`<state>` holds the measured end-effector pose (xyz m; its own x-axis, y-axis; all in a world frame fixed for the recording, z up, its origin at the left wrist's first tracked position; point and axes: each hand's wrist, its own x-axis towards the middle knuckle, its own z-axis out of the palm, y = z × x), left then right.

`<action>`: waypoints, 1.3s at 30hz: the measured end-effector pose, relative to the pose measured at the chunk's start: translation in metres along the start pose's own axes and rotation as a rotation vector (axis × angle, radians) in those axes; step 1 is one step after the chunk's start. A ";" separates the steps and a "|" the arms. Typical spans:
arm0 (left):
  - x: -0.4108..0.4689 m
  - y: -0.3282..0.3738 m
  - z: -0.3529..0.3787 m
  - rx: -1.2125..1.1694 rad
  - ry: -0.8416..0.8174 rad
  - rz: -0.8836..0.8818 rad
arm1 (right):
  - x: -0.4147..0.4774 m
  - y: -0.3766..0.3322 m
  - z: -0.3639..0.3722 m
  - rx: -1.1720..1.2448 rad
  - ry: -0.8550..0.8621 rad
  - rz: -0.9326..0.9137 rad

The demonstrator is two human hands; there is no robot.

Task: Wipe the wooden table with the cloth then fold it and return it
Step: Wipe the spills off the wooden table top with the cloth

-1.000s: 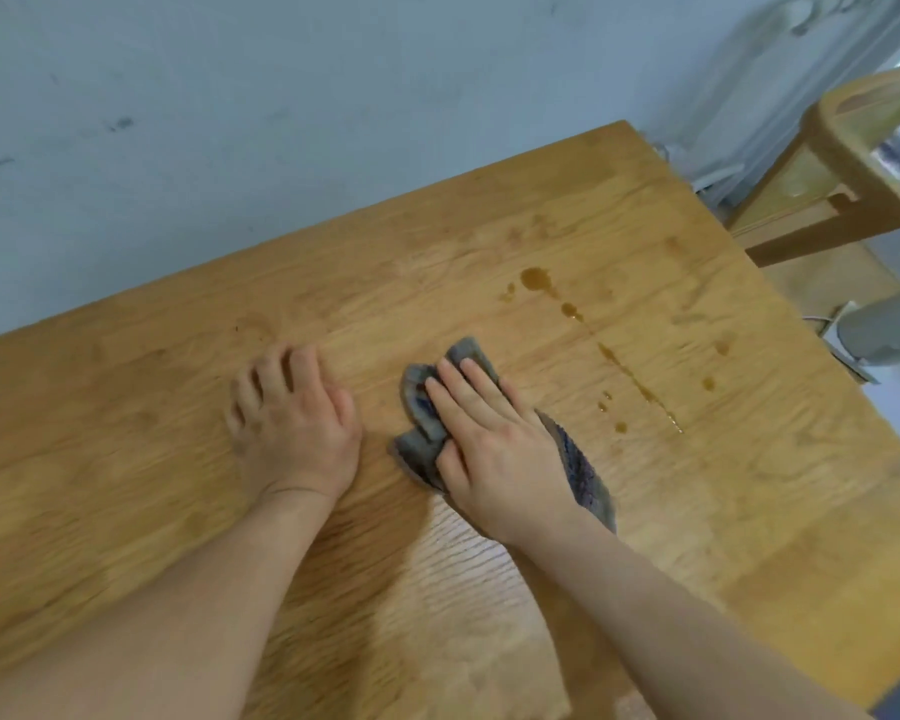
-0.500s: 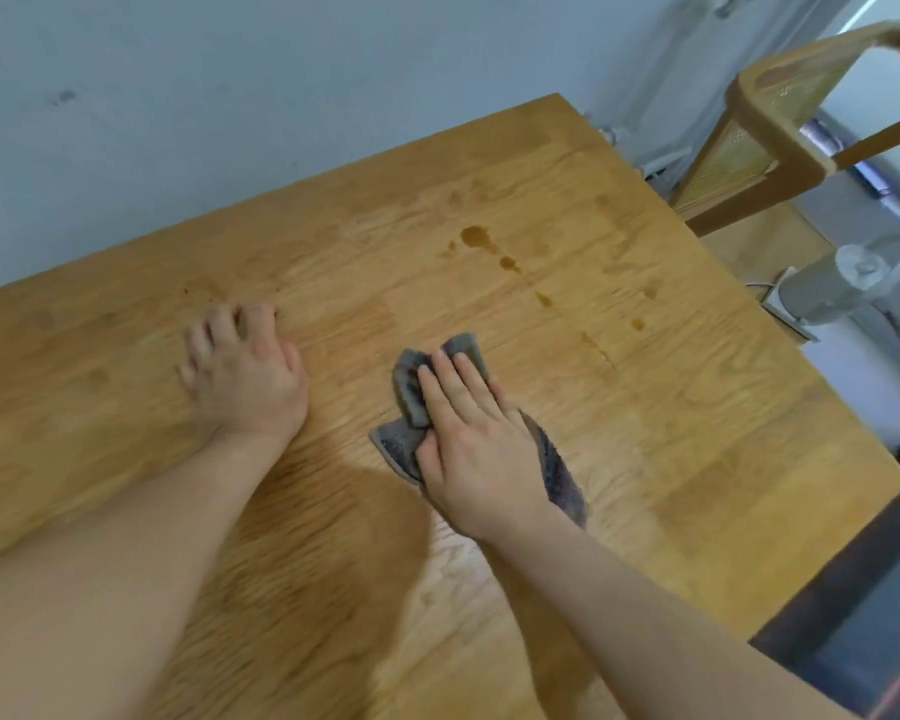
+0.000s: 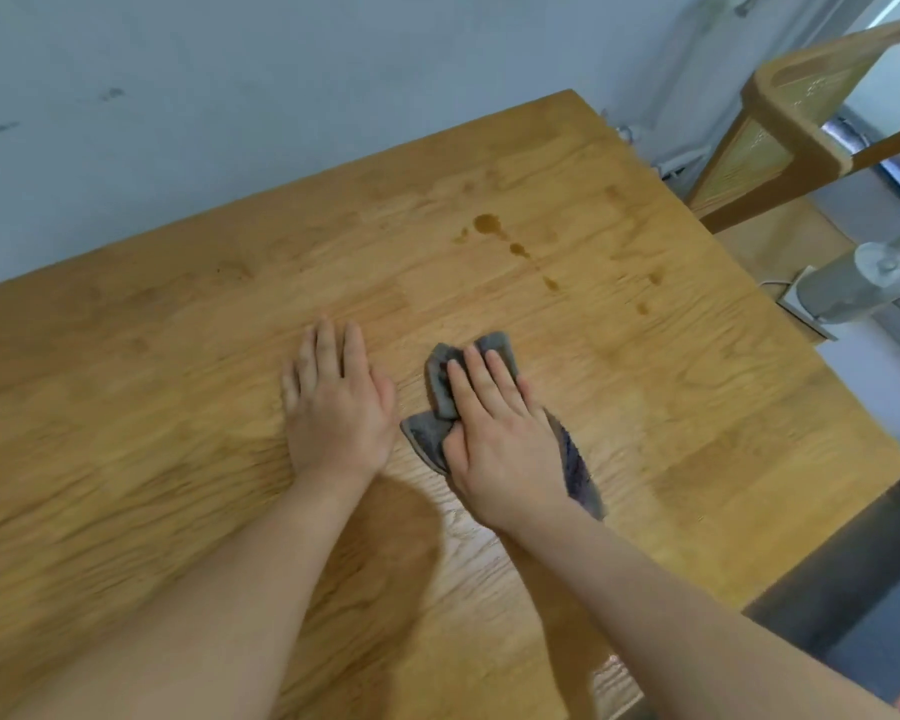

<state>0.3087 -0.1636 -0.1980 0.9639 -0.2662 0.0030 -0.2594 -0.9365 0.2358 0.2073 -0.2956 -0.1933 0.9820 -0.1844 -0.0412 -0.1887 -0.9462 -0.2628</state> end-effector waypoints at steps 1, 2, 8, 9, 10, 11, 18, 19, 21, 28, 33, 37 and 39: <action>-0.001 0.000 0.000 0.001 -0.001 0.008 | -0.003 0.016 -0.005 -0.010 -0.021 -0.061; -0.001 0.001 0.000 0.000 -0.006 0.012 | -0.005 0.035 -0.009 -0.020 -0.021 -0.080; 0.002 0.003 -0.003 -0.003 -0.031 -0.004 | 0.023 0.079 -0.025 -0.052 0.102 0.397; 0.003 0.003 -0.003 -0.001 -0.038 -0.010 | 0.029 0.067 -0.022 -0.046 0.096 0.417; 0.003 0.002 -0.003 0.001 -0.039 -0.016 | 0.037 0.054 -0.019 -0.041 0.086 0.398; 0.003 0.003 -0.003 0.004 -0.037 -0.019 | 0.044 0.040 -0.015 -0.036 0.073 0.338; 0.003 0.005 -0.003 0.041 -0.042 -0.027 | 0.069 0.003 -0.005 -0.011 -0.052 -0.101; 0.003 0.005 -0.002 0.049 -0.045 -0.030 | 0.073 0.008 -0.006 -0.015 -0.061 -0.125; 0.003 0.005 0.000 0.050 -0.036 -0.032 | 0.085 0.010 -0.007 -0.010 -0.068 -0.142; 0.021 0.003 -0.011 0.043 -0.074 -0.027 | 0.159 -0.009 -0.008 -0.024 -0.078 -0.099; 0.087 0.010 -0.003 -0.001 -0.057 -0.035 | 0.148 -0.006 -0.006 0.019 -0.060 -0.118; 0.095 0.011 0.003 0.006 -0.045 -0.054 | 0.125 0.013 -0.011 -0.017 -0.100 -0.235; 0.099 0.010 0.001 -0.001 -0.028 -0.043 | 0.143 0.010 -0.014 -0.010 -0.117 -0.226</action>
<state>0.4012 -0.1998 -0.1957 0.9721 -0.2320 -0.0344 -0.2177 -0.9471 0.2358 0.3462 -0.3350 -0.1887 0.9935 0.0634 -0.0941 0.0360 -0.9627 -0.2682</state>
